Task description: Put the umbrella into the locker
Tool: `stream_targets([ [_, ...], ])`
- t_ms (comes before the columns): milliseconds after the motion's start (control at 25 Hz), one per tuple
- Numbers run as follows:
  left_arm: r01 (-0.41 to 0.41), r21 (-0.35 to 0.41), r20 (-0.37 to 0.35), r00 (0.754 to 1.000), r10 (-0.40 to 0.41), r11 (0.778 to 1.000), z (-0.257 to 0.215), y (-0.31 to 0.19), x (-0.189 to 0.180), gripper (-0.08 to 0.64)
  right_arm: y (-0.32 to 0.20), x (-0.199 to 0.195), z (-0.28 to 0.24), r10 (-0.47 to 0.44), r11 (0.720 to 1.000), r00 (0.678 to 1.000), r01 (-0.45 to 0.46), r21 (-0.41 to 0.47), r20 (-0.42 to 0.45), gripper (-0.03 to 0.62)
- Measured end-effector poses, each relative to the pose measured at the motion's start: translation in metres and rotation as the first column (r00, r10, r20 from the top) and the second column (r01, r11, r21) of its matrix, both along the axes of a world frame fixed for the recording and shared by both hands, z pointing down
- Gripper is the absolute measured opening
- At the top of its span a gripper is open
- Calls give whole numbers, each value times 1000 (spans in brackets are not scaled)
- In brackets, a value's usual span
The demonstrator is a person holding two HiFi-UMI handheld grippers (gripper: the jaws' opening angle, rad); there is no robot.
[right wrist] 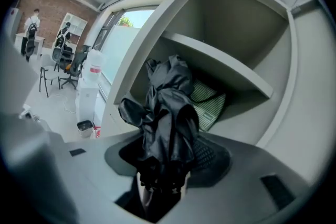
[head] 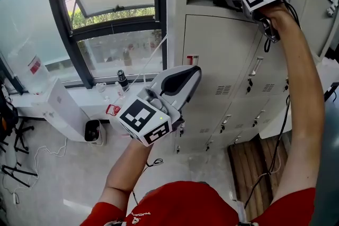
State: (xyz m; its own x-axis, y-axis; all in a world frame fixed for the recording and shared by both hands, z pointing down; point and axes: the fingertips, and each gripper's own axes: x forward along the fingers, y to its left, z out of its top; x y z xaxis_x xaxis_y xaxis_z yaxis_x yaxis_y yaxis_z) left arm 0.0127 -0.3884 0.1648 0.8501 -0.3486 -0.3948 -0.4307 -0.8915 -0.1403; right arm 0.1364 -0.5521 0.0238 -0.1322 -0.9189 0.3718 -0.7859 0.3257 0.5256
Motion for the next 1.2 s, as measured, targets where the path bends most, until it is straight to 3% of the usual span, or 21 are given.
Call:
stream_targets([
  [120,10,2,-3,1000,-10,1000,2,-3,-7,5,-20,-7,-7,-3,1000,998,2,-18,-58,209],
  [440,51,-13,6,999,-51,999,14,-16,-23,5,-67,-12,2,-31,998,994,25,-62,-105,209],
  [760,42,-5,35,999,-42,999,15,-23,-14,5,-92,-9,5,-88,996,985,83,-37,-150,209],
  [1000,31,-16,42,999,-30,999,16,-30,-3,5,-111,-3,14,-107,994,963,94,-62,-246,212],
  [1200,22,-19,42,999,-21,1000,16,-31,4,5,-119,1,19,-122,991,955,102,-88,-269,282],
])
